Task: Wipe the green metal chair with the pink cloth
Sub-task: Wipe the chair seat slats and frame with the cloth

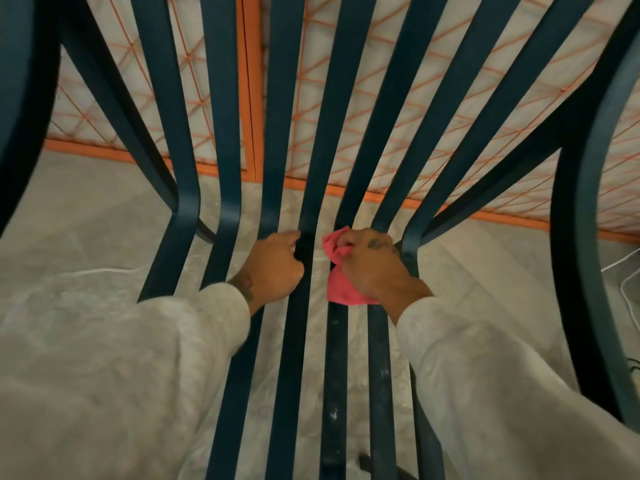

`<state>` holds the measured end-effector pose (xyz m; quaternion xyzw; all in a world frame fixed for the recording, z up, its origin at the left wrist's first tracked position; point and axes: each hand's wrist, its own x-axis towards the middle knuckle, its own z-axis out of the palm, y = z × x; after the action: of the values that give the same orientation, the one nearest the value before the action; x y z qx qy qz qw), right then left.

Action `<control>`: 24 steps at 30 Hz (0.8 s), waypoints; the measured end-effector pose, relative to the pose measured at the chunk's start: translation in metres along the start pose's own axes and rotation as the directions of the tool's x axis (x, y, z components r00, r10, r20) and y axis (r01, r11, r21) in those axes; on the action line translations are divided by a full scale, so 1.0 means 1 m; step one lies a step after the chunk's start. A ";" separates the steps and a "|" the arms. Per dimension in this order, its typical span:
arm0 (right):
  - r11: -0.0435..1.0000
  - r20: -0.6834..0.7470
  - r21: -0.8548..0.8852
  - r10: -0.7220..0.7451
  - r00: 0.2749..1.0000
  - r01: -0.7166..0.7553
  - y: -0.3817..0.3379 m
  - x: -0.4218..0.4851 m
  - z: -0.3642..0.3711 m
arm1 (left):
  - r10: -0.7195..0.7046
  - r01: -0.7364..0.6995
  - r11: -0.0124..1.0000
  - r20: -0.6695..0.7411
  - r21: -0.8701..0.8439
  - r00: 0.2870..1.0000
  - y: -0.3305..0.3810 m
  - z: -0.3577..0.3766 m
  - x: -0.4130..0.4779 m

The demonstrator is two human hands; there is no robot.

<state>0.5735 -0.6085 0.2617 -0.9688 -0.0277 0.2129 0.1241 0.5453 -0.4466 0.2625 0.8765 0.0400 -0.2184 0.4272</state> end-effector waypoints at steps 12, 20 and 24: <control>0.997 0.050 0.065 0.032 0.998 -0.035 -0.002 -0.024 -0.005 | -0.040 0.038 0.998 0.028 0.055 0.999 -0.010 0.010 -0.021; 0.998 0.014 -0.033 0.060 0.998 -0.059 -0.011 -0.018 -0.009 | -0.058 0.056 0.997 0.032 0.053 0.998 -0.002 0.010 -0.038; 0.999 0.053 -0.040 0.021 0.998 -0.019 -0.009 -0.037 -0.007 | -0.060 0.059 0.997 0.021 0.050 0.998 -0.005 0.011 -0.036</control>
<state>0.5425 -0.6057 0.2849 -0.9652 -0.0256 0.2393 0.1019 0.5076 -0.4479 0.2682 0.8827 0.0559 -0.2420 0.3991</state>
